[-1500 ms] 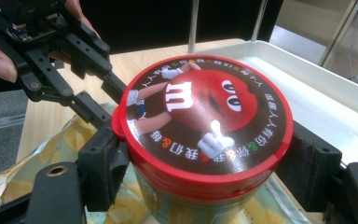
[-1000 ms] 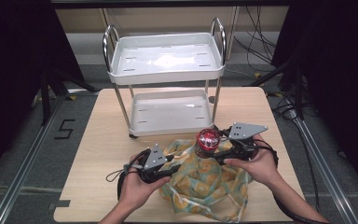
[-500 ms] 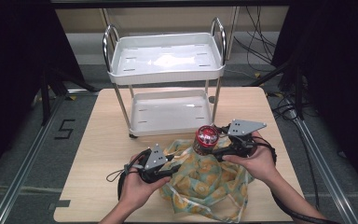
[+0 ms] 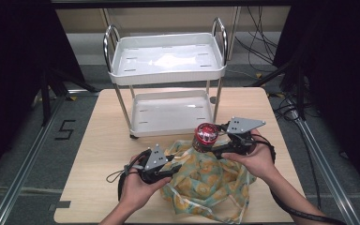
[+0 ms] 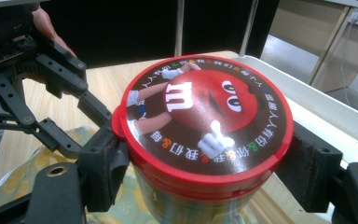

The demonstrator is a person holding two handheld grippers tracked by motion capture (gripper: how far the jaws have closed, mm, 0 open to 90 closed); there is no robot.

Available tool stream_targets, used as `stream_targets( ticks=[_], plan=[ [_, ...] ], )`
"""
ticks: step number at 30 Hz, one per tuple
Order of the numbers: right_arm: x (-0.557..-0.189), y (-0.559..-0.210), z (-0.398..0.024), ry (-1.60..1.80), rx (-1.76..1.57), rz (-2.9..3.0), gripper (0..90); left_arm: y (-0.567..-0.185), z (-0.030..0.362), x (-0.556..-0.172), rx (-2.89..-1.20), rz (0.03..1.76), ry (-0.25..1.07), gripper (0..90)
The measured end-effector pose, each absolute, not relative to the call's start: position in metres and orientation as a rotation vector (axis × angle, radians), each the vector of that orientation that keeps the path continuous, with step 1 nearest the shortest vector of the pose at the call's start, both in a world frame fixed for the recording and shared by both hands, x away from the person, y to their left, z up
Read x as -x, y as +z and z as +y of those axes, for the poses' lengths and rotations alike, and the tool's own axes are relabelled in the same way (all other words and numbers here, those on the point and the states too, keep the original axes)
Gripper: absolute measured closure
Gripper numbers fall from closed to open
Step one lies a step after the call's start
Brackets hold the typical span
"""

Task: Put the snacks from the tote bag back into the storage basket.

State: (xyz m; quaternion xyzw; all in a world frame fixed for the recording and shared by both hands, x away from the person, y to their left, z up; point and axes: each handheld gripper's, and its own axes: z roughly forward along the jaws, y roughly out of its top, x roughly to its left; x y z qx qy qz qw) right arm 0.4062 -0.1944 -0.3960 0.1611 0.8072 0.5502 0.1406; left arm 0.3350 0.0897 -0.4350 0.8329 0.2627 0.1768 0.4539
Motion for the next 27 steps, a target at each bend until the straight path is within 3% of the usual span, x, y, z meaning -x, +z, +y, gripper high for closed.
stream_targets(
  ticks=[27],
  plan=[
    [-0.425,-0.392,-0.186,1.55,-0.45,2.365,26.5,-0.435,0.091,-0.335,-2.047,0.664,0.444,56.5]
  ],
)
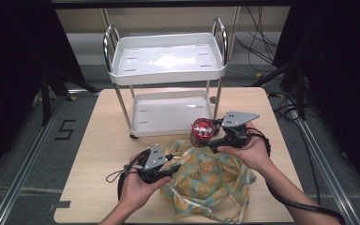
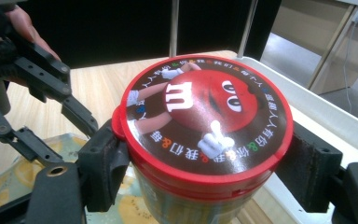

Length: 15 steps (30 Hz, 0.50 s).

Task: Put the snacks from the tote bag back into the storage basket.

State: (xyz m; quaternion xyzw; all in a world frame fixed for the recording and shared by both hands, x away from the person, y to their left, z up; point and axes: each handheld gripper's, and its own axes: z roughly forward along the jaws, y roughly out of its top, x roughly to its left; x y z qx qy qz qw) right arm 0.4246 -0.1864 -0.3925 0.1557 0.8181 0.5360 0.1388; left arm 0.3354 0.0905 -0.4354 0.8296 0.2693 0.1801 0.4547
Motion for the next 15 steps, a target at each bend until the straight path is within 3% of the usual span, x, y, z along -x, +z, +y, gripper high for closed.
stream_targets(
  ticks=[15],
  plan=[
    [-0.4338,-0.3925,-0.1812,1.546,-0.468,2.36,26.5,-0.4354,0.092,-0.3357,-2.043,0.669,0.443,56.5]
  ],
)
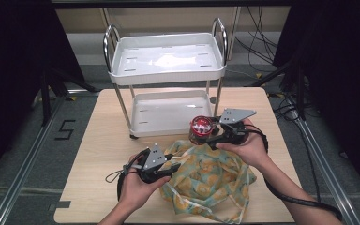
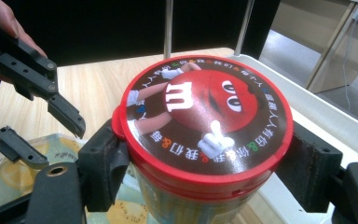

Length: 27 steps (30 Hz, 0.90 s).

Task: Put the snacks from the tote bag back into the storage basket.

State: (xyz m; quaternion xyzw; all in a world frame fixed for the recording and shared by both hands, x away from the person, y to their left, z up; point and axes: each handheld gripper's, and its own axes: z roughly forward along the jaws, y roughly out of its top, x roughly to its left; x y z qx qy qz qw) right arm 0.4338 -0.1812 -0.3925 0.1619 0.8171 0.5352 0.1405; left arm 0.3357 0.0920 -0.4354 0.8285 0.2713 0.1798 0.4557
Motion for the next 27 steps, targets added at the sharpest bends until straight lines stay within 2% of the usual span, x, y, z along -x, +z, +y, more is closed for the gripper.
stream_targets(
  ticks=[27],
  plan=[
    [-0.446,-0.392,-0.165,1.528,-0.428,2.359,26.5,-0.434,0.095,-0.337,-2.036,0.666,0.471,55.9]
  ],
)
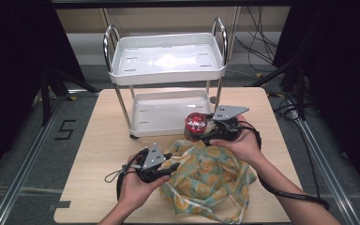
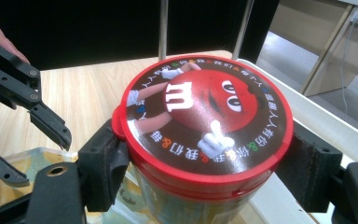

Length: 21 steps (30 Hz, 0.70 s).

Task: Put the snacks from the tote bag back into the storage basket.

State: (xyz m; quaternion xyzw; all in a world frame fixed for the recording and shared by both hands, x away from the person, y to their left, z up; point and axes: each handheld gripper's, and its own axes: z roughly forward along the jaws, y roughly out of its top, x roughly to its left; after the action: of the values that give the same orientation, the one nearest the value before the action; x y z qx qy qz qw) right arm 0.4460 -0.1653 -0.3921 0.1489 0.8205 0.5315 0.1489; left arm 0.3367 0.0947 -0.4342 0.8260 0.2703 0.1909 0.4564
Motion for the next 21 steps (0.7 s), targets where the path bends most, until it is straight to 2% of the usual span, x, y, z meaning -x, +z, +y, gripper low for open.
stream_targets(
  ticks=[21],
  plan=[
    [-0.453,-0.392,-0.152,1.519,-0.415,2.337,26.6,-0.434,0.095,-0.337,-2.031,0.665,0.464,55.5]
  ],
)
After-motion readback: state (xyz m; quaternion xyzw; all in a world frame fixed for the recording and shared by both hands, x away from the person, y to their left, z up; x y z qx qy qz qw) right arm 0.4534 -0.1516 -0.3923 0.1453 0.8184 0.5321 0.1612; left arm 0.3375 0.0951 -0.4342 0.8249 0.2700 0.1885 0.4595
